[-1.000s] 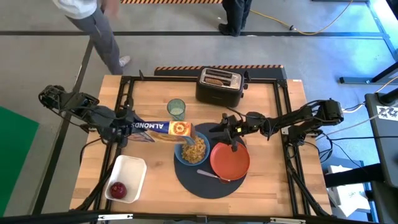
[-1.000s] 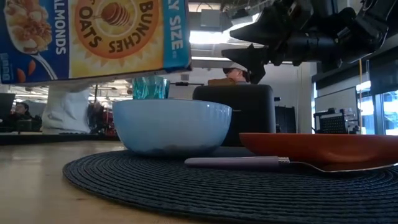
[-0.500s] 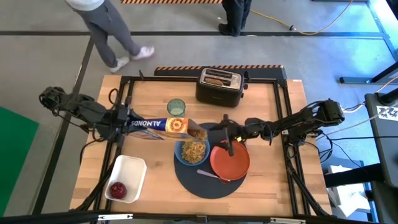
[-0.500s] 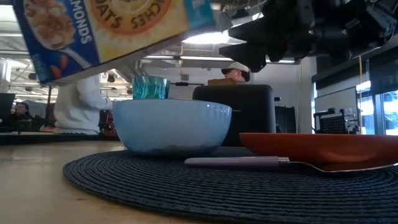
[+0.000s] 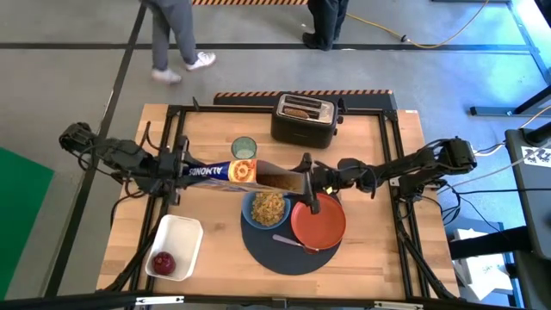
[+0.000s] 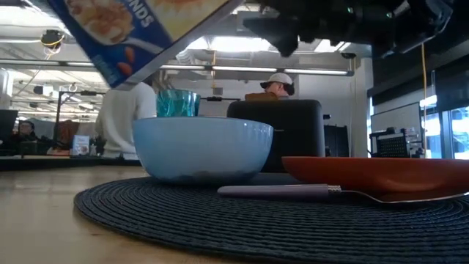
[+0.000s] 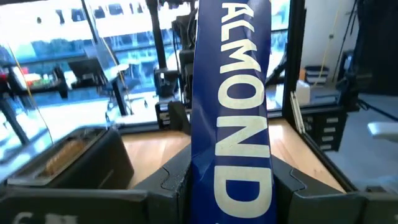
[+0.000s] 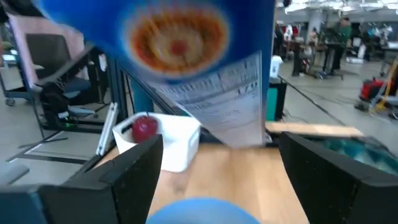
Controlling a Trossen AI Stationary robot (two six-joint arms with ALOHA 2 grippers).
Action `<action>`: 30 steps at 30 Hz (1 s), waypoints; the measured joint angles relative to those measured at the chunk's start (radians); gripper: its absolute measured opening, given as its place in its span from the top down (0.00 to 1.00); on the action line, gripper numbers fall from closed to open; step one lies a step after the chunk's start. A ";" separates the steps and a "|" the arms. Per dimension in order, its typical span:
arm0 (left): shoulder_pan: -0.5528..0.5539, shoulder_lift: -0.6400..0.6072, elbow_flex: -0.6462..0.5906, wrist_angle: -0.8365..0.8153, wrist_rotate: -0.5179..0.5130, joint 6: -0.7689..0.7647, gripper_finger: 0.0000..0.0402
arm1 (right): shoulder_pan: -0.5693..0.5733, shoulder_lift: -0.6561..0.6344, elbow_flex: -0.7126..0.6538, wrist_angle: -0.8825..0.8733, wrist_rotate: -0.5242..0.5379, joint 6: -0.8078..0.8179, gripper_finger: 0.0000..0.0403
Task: Arrange a breakfast setting
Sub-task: Pour the cereal from the cereal box into the blue bowl
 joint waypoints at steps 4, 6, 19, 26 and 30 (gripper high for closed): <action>0.000 0.001 -0.034 0.062 -0.020 0.028 0.70 | 0.000 0.000 0.038 -0.015 -0.025 -0.003 0.23; 0.000 0.000 -0.046 0.099 -0.031 0.028 0.70 | 0.000 0.000 0.052 -0.025 -0.024 -0.016 0.23; 0.000 0.000 -0.134 0.276 -0.065 0.033 0.70 | -0.002 0.000 0.202 -0.160 0.011 -0.068 0.47; 0.001 0.013 -0.150 0.174 -0.062 -0.020 0.70 | -0.002 -0.003 0.395 -0.567 0.045 -0.145 0.71; 0.001 0.039 -0.150 0.130 -0.038 -0.065 0.70 | -0.001 -0.001 0.469 -0.718 0.050 -0.181 0.79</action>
